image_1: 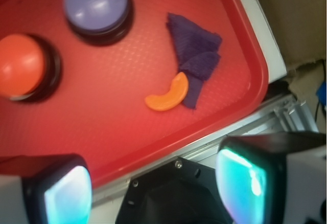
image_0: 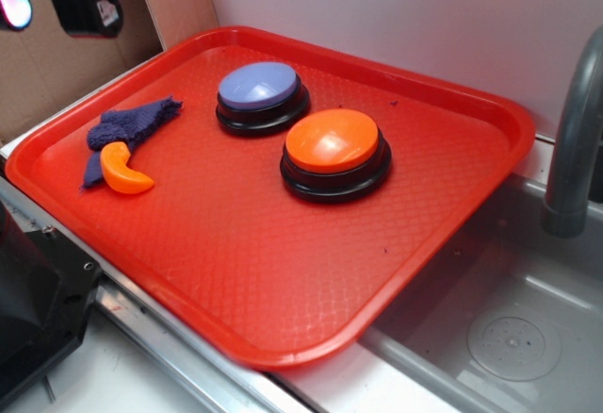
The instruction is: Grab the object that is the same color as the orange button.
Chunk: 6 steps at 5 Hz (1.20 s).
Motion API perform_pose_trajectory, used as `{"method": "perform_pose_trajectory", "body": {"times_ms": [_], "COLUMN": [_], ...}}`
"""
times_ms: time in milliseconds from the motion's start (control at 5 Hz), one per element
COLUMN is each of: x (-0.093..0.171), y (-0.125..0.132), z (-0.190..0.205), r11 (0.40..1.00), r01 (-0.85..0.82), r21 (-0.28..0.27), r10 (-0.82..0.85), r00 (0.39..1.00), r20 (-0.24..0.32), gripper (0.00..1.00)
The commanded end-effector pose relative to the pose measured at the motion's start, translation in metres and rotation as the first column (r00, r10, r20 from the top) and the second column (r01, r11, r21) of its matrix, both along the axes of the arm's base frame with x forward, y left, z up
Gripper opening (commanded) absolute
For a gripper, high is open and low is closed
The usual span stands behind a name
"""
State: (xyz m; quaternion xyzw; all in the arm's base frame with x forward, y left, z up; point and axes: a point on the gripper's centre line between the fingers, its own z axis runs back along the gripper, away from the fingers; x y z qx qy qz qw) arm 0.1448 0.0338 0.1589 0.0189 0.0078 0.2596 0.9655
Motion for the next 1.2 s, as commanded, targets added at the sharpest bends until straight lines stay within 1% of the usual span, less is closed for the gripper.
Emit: {"method": "perform_pose_trajectory", "body": {"times_ms": [0,200,400,600,800,1000], "x": [0.009,0.011,0.012,0.009,0.011,0.011], "y": [0.028,0.034,0.043,0.053,0.058,0.06], "z": [-0.041,-0.062,-0.083,-0.103,-0.115,-0.129], "r11": [0.976,0.959,0.953,0.913,0.901,0.894], "r01": [-0.208,-0.278,-0.293,-0.391,-0.417,-0.434], "r21": [0.058,0.062,0.07,0.113,0.121,0.112], "r10": [0.208,0.276,0.291,0.388,0.413,0.431], "r00": [0.978,0.961,0.956,0.92,0.909,0.901], "r20": [0.002,0.028,0.043,0.048,0.058,0.05], "gripper": [1.0,1.0,1.0,1.0,1.0,1.0]}}
